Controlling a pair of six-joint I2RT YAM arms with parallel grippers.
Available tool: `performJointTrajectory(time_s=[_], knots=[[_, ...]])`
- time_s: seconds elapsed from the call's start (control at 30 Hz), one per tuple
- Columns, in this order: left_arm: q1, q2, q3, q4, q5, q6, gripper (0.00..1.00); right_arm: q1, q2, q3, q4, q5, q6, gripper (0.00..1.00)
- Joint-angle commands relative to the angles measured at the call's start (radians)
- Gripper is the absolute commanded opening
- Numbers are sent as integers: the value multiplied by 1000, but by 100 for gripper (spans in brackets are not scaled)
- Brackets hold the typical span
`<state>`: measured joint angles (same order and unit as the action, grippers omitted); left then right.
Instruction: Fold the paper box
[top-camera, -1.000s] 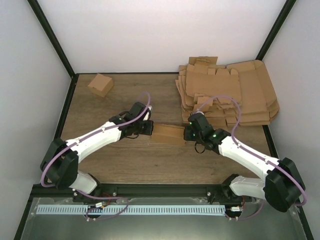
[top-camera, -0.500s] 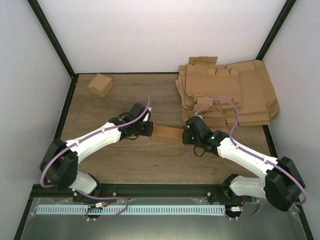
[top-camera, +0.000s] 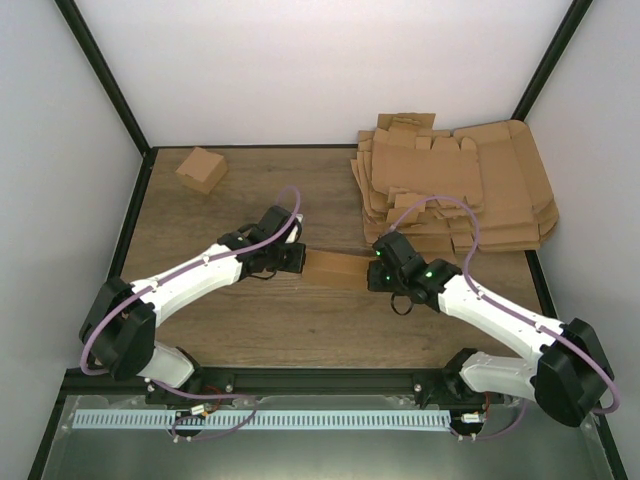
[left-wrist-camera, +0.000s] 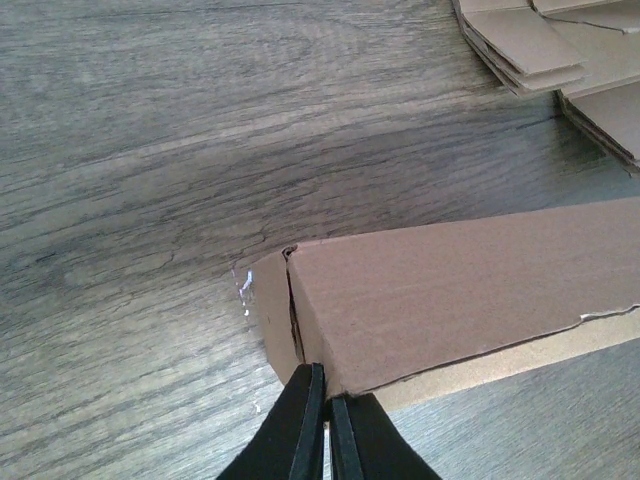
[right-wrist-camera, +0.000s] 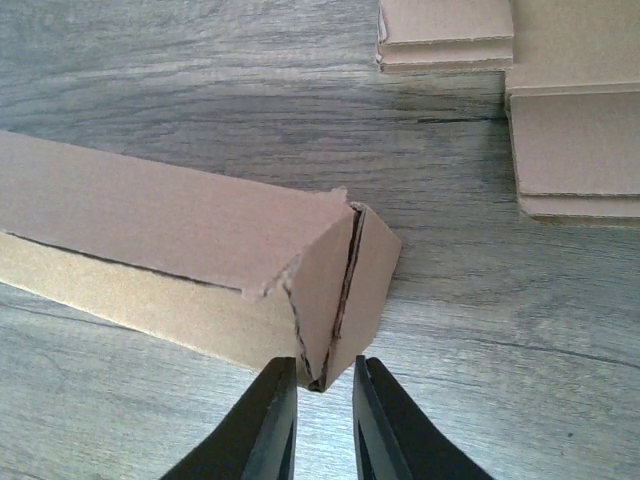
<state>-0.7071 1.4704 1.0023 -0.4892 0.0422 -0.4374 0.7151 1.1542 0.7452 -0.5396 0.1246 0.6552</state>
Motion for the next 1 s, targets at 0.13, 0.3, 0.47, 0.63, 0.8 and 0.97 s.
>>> performJointTrajectory(time_s=[0.13, 0.3, 0.47, 0.63, 0.8, 0.97], knots=[[-3, 10, 22, -38, 14, 9, 4, 9, -7, 71, -24, 7, -17, 17], [-4, 10, 22, -38, 15, 8, 4, 9, 1, 97, -24, 28, -27, 27], [-3, 13, 19, -38, 13, 7, 4, 9, 28, 123, -38, 56, -24, 21], [-4, 9, 17, -40, 13, 7, 4, 9, 54, 117, -42, 48, -15, 22], [-4, 10, 18, -40, 11, 5, 4, 9, 46, 104, -48, 54, -9, 7], [-4, 10, 16, -38, 13, 4, 4, 10, 42, 99, -60, 60, 0, 1]])
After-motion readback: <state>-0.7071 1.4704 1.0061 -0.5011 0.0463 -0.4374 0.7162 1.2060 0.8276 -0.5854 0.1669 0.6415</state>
